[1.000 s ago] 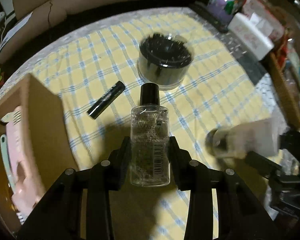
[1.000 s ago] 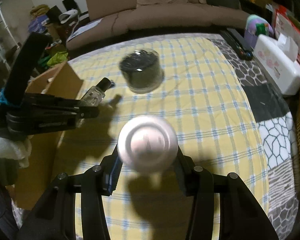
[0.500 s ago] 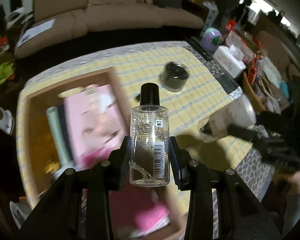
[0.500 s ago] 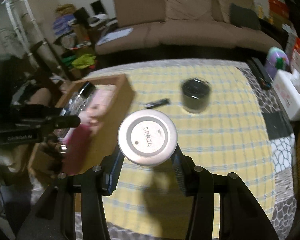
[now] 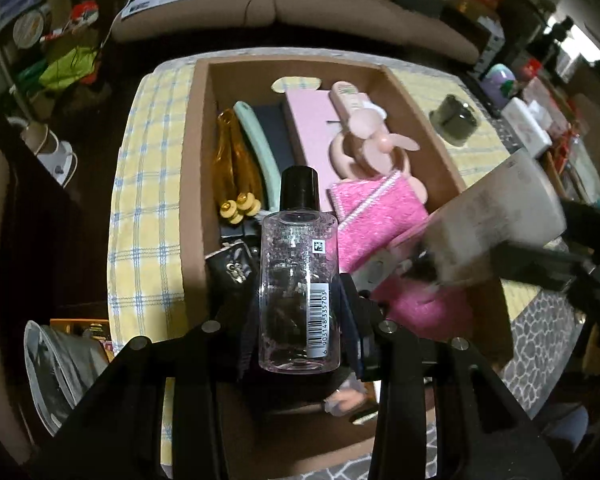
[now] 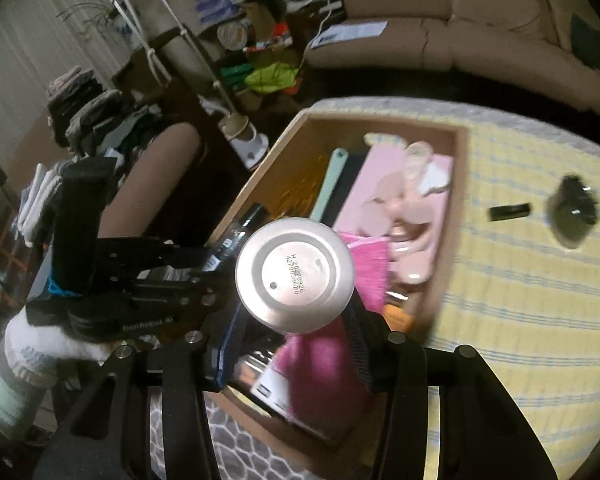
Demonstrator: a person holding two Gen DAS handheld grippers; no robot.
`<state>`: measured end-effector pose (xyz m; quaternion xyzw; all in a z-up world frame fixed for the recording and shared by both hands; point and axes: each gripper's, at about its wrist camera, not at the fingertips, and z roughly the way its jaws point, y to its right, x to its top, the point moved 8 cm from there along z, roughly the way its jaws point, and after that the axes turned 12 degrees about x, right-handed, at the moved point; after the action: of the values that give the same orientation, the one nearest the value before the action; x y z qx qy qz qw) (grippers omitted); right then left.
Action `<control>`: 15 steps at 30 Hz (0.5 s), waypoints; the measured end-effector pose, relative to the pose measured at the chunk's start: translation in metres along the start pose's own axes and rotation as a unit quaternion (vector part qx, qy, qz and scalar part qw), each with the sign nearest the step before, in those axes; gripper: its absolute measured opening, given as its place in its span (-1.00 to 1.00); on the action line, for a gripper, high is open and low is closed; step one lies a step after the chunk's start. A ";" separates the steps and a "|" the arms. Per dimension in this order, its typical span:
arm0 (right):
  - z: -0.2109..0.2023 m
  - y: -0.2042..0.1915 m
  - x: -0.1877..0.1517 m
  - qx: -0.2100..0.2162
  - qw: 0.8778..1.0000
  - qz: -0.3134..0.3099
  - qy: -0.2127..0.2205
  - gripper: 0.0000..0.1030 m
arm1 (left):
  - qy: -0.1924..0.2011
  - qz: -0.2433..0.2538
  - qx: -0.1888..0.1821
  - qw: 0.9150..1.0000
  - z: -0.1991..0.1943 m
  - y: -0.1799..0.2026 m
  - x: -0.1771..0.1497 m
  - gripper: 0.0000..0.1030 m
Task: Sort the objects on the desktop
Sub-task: 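Lower both bottles into the box and open both grippers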
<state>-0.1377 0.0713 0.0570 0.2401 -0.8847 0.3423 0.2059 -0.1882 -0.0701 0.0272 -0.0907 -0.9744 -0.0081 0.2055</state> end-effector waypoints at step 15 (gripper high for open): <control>0.055 0.057 0.026 0.025 0.992 0.117 0.025 -0.01 | -0.009 -0.027 0.031 0.999 0.043 0.005 0.045 -0.26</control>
<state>-0.2018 0.0624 0.0043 0.1312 -0.8926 0.3920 0.1803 -0.2454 -0.0552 0.0057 -0.0584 -0.9781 0.0173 0.1993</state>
